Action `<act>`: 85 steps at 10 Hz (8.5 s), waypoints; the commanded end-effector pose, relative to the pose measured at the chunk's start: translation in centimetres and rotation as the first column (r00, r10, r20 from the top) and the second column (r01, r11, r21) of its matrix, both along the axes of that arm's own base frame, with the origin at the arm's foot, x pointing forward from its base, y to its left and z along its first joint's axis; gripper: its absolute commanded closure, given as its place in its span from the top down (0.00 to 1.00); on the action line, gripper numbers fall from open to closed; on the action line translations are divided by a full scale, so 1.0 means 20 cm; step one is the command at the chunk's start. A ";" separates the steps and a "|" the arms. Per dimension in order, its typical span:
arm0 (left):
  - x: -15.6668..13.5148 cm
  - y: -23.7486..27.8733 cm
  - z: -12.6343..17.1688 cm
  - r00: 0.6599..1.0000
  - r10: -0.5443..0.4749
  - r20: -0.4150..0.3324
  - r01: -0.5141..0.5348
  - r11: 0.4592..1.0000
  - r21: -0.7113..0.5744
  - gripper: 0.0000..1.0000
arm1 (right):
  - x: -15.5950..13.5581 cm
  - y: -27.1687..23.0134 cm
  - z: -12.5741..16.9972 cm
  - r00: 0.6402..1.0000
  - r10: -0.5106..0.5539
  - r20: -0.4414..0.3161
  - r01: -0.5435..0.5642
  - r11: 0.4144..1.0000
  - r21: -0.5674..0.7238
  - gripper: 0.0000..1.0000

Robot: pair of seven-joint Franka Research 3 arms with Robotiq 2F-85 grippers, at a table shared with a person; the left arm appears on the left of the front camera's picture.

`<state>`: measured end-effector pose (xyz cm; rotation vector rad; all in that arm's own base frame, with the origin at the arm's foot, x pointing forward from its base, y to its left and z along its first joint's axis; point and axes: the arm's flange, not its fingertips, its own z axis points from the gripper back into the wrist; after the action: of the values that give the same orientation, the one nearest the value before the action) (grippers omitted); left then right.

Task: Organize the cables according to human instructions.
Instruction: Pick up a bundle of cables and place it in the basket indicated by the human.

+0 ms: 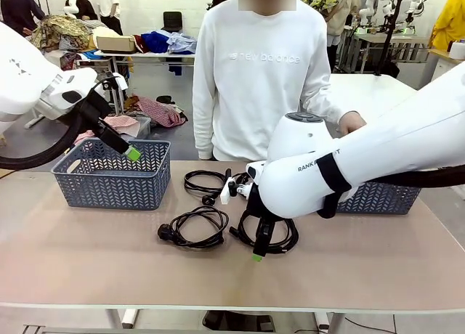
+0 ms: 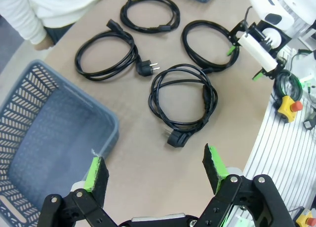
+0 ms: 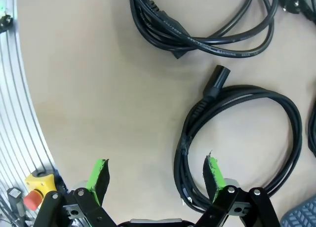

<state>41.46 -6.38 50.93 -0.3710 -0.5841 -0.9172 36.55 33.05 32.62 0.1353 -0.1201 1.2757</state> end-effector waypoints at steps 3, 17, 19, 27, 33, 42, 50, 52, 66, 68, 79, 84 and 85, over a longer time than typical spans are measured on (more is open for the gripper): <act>0.00 0.01 -0.01 1.000 -0.020 0.008 0.021 1.000 -0.019 1.00 | 0.06 0.04 -0.05 1.000 0.008 -0.007 -0.008 1.000 -0.026 1.00; 0.00 0.01 -0.01 1.000 -0.020 0.008 0.021 1.000 -0.019 1.00 | 0.07 0.10 -0.13 0.999 0.021 -0.045 -0.023 0.999 -0.049 0.80; 0.00 0.01 -0.01 1.000 -0.020 0.008 0.021 1.000 -0.019 1.00 | 0.07 0.10 -0.14 0.998 0.012 -0.061 -0.016 0.998 -0.059 0.75; 0.00 0.01 -0.01 1.000 -0.020 0.008 0.021 1.000 -0.019 1.00 | 0.03 0.04 -0.09 0.998 -0.037 -0.046 0.032 0.994 -0.107 0.00; 0.00 0.01 -0.01 1.000 -0.020 0.008 0.021 1.000 -0.019 1.00 | -0.03 -0.06 0.26 0.999 0.030 0.025 -0.027 0.994 -0.103 0.03; 0.00 0.01 -0.01 1.000 -0.020 0.008 0.021 1.000 -0.019 1.00 | 0.34 -0.62 0.87 0.935 0.347 -0.077 -0.354 0.927 -0.119 0.03; 0.00 0.01 -0.01 1.000 -0.020 0.008 0.021 1.000 -0.019 1.00 | 0.85 -1.18 0.81 0.991 0.116 0.066 -0.103 0.980 -0.171 0.03; 0.00 0.01 -0.01 1.000 -0.020 0.008 0.021 1.000 -0.019 1.00 | 0.90 -1.27 0.77 0.993 0.088 0.080 -0.075 0.985 -0.155 0.03; 0.00 0.01 -0.01 1.000 -0.020 0.008 0.021 1.000 -0.019 1.00 | 1.02 -1.37 0.65 0.995 0.024 0.095 -0.013 0.993 -0.117 0.91; 0.00 0.01 -0.01 1.000 -0.020 0.008 0.021 1.000 -0.019 1.00 | 1.02 -1.38 0.66 0.996 0.016 0.086 -0.006 0.993 -0.118 0.83; 0.00 0.01 -0.01 1.000 -0.020 0.008 0.021 1.000 -0.019 1.00 | 0.89 -1.36 0.75 0.984 -0.124 0.128 0.131 0.990 -0.047 1.00; 0.00 0.01 -0.01 1.000 -0.020 0.008 0.021 1.000 -0.019 1.00 | 0.50 -1.16 0.82 0.961 -0.258 0.104 0.245 0.962 0.123 1.00; 0.00 0.01 -0.01 1.000 -0.020 0.008 0.021 1.000 -0.019 1.00 | 0.43 -1.13 0.82 0.959 -0.260 0.111 0.242 0.958 0.156 1.00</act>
<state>41.56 -6.29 50.82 -0.3694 -0.5812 -0.9154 46.55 10.01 49.61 0.1365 -0.2669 1.0497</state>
